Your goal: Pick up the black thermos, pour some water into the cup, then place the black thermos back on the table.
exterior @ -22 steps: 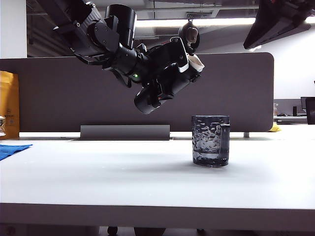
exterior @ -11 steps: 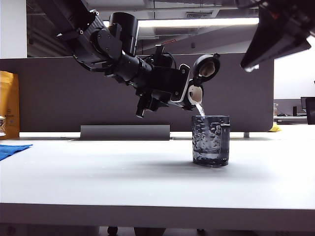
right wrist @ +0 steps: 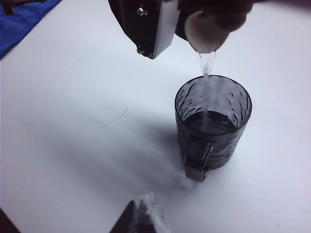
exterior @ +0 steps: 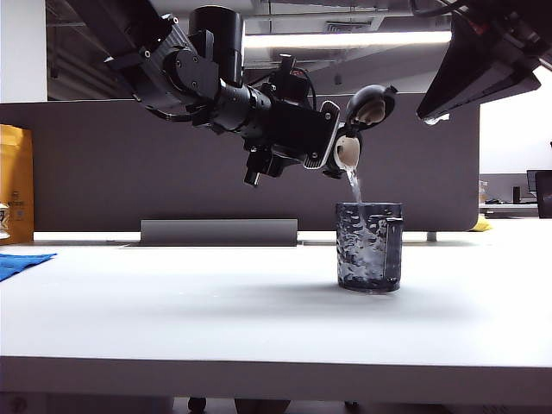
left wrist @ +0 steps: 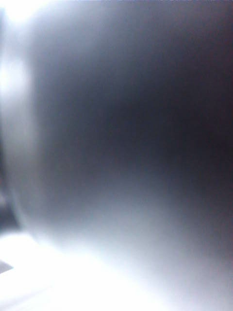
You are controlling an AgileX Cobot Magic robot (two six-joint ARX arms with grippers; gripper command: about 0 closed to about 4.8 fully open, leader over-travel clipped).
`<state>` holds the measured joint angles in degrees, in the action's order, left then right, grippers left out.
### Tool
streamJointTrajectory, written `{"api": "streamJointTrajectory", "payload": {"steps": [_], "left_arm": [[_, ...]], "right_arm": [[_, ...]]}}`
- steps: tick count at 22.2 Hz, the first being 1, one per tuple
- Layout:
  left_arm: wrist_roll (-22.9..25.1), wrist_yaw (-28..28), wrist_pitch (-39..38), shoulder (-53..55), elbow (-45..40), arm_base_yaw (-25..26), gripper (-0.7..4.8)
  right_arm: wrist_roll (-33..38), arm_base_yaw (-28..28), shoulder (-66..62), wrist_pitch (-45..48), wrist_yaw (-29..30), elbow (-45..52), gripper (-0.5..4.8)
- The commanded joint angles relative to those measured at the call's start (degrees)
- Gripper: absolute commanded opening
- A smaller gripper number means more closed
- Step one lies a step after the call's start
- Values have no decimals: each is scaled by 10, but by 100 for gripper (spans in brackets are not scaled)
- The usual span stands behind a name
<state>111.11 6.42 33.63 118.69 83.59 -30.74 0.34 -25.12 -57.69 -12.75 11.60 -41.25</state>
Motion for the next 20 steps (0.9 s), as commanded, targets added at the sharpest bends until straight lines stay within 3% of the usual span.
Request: {"api": "streamJointTrajectory", "payload": {"steps": [1,20], "left_arm": [[1,2,39,-9,7,-2,-6],[14,5,100,-10,7,-3,-6]], "right_arm": [[-2,0,1,12,1,-2,-2],[-17,0,1,14,1,-2,-2]]}}
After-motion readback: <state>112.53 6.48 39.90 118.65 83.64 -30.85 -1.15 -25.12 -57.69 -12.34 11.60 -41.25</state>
